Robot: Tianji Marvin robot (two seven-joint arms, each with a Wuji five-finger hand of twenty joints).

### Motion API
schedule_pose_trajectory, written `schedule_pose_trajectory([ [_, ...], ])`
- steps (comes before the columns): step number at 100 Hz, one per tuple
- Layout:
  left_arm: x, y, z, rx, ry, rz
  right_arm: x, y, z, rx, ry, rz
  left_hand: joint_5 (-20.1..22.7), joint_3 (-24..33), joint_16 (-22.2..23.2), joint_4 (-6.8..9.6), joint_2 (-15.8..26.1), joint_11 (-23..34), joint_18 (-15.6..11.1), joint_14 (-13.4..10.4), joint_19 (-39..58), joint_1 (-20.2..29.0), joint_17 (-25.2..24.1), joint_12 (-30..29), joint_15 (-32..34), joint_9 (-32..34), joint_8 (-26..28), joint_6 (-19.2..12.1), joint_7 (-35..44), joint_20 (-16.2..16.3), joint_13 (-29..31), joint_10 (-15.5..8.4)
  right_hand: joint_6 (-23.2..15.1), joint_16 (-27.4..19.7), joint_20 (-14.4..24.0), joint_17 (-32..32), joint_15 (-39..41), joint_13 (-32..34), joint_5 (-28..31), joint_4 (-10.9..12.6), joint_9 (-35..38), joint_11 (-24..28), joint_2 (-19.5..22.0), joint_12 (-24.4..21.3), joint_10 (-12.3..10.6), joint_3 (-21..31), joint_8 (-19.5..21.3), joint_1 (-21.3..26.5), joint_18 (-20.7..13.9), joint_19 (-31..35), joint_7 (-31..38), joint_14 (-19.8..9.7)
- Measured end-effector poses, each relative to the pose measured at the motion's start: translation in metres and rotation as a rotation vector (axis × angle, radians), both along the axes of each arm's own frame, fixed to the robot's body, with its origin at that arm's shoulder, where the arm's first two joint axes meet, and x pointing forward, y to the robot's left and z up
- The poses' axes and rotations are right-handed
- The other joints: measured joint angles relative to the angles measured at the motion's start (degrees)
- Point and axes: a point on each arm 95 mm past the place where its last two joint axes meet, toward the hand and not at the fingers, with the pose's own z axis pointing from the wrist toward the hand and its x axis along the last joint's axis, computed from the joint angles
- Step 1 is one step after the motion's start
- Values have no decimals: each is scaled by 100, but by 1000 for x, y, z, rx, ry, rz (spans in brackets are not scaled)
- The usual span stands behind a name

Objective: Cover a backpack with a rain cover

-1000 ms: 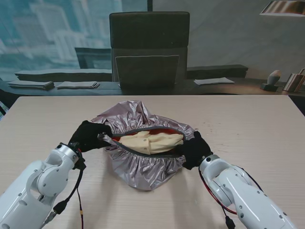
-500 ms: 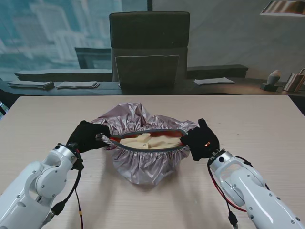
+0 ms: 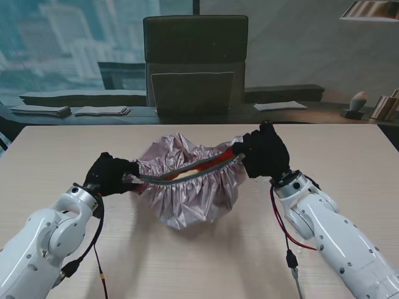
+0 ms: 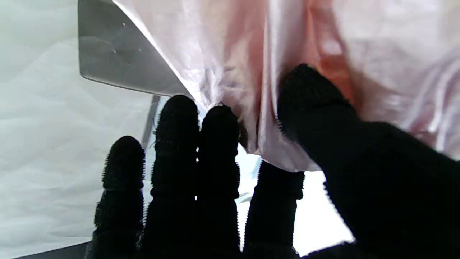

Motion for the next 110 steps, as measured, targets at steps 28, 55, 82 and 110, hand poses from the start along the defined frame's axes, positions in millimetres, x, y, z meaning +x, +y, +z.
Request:
schedule_pose_trajectory([
  [28,7,2,38,-119,-318,-19,14,4,19,286,-50,99,111,176,77,-52,-83,128,-75,4,136,0,91,274,193,4,-261,91,285,86,36,5,-201,-573,-492,-69,-1076,-174,-15,-2,-159,35,209,-290,-422,5,-35,0,-935,-464,250,-441],
  [55,15,-5,28,-43,-122,-13,22,3,4,34,182,8,113,176,78,-52,-83,163,-79,4,141,-4,90,279,195,4,-353,126,305,125,36,5,-140,-766,-660,-68,-1456,-180,-5,-5,-157,-481,63,-689,-352,0,-180,0,-220,-666,315,-275],
  [82,31,-4,-2,69,107,0,25,2,-30,-111,302,-38,92,175,78,-52,-82,163,-83,4,141,-4,25,210,195,3,-400,124,306,125,35,5,-144,-769,-701,-167,-1463,-181,-4,-5,-67,-547,58,-730,-297,-12,-181,0,-71,-681,268,-224],
  [110,49,5,-30,108,193,70,34,-2,-57,-218,480,-148,40,168,78,-52,-74,163,-90,4,141,-5,9,210,195,2,-401,-3,295,125,35,5,-154,-679,-702,-380,-1445,-182,-18,-5,-64,-544,371,-668,-236,-148,-144,0,216,-756,-2,-185],
])
